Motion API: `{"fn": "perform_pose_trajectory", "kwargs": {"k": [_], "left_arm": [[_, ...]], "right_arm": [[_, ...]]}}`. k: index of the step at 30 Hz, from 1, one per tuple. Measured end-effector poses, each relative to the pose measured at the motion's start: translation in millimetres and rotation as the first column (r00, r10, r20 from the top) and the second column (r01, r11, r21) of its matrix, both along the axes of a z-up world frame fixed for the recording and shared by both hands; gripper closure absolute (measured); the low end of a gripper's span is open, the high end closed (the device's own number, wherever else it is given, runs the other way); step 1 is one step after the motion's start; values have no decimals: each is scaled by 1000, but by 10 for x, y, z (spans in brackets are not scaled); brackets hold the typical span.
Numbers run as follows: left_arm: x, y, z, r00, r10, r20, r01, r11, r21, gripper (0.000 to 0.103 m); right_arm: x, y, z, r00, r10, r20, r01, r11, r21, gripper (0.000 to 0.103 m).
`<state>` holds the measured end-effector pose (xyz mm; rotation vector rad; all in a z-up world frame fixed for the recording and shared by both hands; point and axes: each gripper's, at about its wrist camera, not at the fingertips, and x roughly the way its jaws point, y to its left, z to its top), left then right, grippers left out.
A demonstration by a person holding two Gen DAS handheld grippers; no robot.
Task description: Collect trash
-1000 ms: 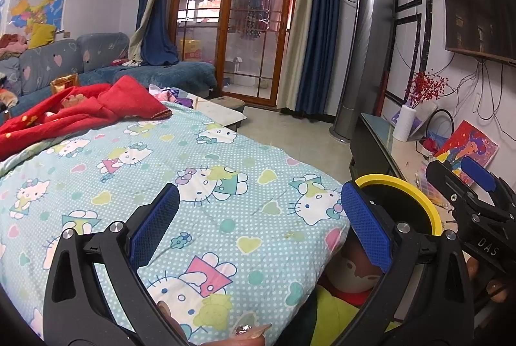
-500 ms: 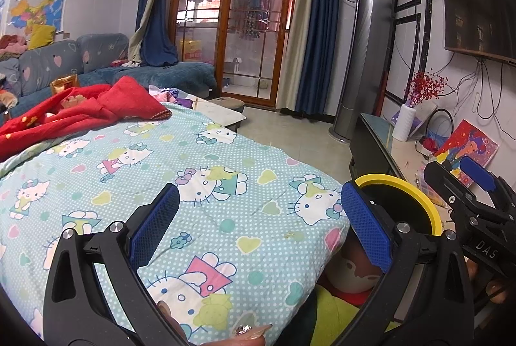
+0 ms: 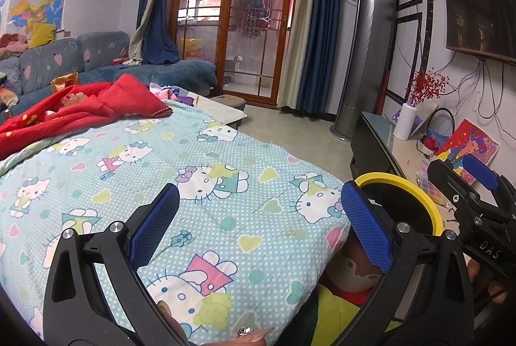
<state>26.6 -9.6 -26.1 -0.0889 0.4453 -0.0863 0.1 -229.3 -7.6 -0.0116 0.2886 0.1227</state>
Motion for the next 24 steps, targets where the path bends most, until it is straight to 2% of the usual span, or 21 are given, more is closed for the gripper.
{"fn": "perform_pose_trajectory", "kwargs": {"k": [13,18,21,23,24], "left_arm": [[-2,-6,-40,1000,2,-9,-2,1000,6,11],[44,46,-68,998,38,-50,-38,999,-2,11],[36,253,-41,995,47,-87,-51,998,-41,11],[-11,677,-3,982,123,-142,-136,987,-86,11],[-50,855,14,975,157,-154,-173,980,-101,11]], "right_arm": [[5,0,5,1000,6,-5,-6,1000,-2,6],[40,20,38,999,28,-15,-28,1000,-10,6],[139,196,87,993,108,-52,-108,994,1,6],[213,452,120,976,200,-87,-200,980,11,6],[259,678,131,954,278,-114,-279,960,13,6]]}}
